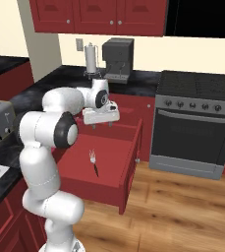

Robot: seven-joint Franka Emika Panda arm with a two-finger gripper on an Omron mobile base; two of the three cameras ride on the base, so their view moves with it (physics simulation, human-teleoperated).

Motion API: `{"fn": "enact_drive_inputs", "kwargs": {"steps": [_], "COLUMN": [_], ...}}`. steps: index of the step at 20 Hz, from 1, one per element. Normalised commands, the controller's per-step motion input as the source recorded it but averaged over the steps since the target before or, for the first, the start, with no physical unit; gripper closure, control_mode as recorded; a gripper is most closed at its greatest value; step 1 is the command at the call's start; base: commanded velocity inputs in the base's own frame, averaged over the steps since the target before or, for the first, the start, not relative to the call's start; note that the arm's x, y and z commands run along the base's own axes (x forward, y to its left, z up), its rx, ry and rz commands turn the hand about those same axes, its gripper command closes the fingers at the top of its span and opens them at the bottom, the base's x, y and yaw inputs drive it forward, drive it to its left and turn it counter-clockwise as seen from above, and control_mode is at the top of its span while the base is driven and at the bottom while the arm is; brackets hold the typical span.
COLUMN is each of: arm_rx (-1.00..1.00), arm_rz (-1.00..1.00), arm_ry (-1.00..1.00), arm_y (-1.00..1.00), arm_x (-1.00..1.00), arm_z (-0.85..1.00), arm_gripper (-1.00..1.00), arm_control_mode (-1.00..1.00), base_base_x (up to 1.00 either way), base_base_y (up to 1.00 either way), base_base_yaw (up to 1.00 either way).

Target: Pick up the metallic utensils from the counter and place them in the open drawer. Make sure not to pick up any wooden utensils.

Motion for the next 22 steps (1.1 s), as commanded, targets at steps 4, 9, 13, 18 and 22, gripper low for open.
{"fn": "enact_drive_inputs", "kwargs": {"steps": [4,9,13,18,22], "arm_rx": [0.04,0.07,0.05,-0.01,-0.09], "arm_rz": [0.0,0.04,0.19,0.13,0.02], "arm_ry": [-0.07,-0.35,-0.27,-0.09,0.03], "arm_y": [-0.17,-0.03,-0.09,-0.01,0.02], "arm_x": [-1.0,-1.0,-1.0,-0.9,-0.22], "arm_z": [0.31,0.23,0.19,0.13,0.19], "arm_gripper": [-1.0,-1.0,-1.0,-1.0,-1.0], "arm_control_mode": [-1.0,-1.0,-1.0,-1.0,-1.0], "base_base_x": [0.0,0.0,0.0,0.0,0.0], "base_base_y": [0.0,0.0,0.0,0.0,0.0], "base_base_yaw": [0.0,0.0,0.0,0.0,0.0]}}
